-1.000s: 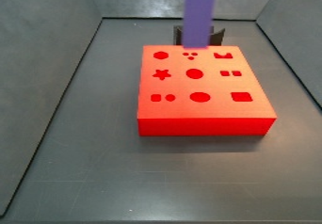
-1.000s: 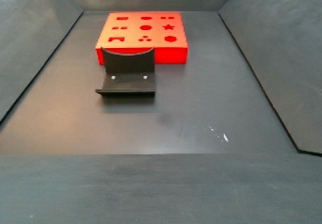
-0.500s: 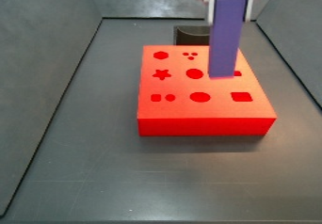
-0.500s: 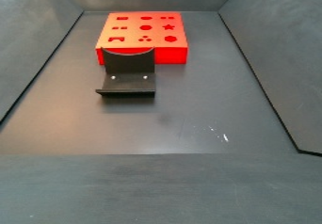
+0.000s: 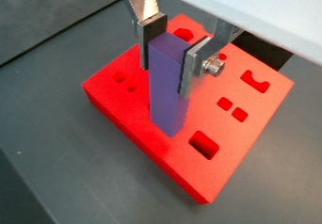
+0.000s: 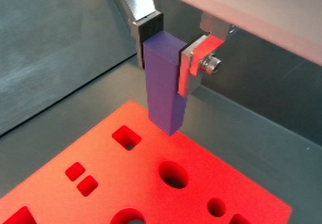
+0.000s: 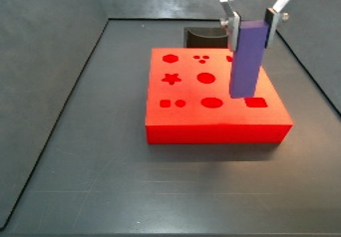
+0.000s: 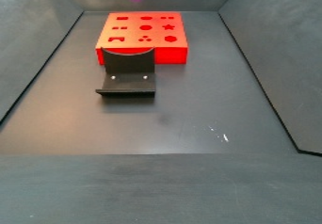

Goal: Insert the rectangle object.

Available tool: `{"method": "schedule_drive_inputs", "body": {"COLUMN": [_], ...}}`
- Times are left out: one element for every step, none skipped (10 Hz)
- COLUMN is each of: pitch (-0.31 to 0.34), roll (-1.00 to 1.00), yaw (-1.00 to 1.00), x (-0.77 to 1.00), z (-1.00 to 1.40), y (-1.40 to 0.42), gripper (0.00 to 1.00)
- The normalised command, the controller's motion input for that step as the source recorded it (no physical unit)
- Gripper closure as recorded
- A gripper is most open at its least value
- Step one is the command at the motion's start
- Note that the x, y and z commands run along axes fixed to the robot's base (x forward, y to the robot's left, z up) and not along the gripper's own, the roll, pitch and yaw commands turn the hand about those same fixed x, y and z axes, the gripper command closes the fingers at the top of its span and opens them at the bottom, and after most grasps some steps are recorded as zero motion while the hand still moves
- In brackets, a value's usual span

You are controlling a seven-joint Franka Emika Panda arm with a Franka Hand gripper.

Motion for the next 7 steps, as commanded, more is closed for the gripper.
{"method": "schedule_drive_inputs", "body": {"pitch": [0.000, 0.000, 0.000, 0.053, 0.116, 0.157, 0.197], "roll": [0.27, 0.28, 0.35, 0.33, 0.27, 0.34, 0.38], "yaw": [-0.06, -0.11, -0.09, -0.04, 0.00, 0.00, 0.03], "x": [0.77, 0.95, 0.99, 0.97, 1.00, 1.00, 1.00], "z": [-0.09, 0.00, 0.00, 0.00, -0.05, -0.14, -0.24], "y": [-0.01, -0.05, 0.00, 0.00, 0.03, 0.10, 0.21], "gripper": [1.00, 1.00, 1.00, 1.00, 1.00, 1.00, 1.00]}}
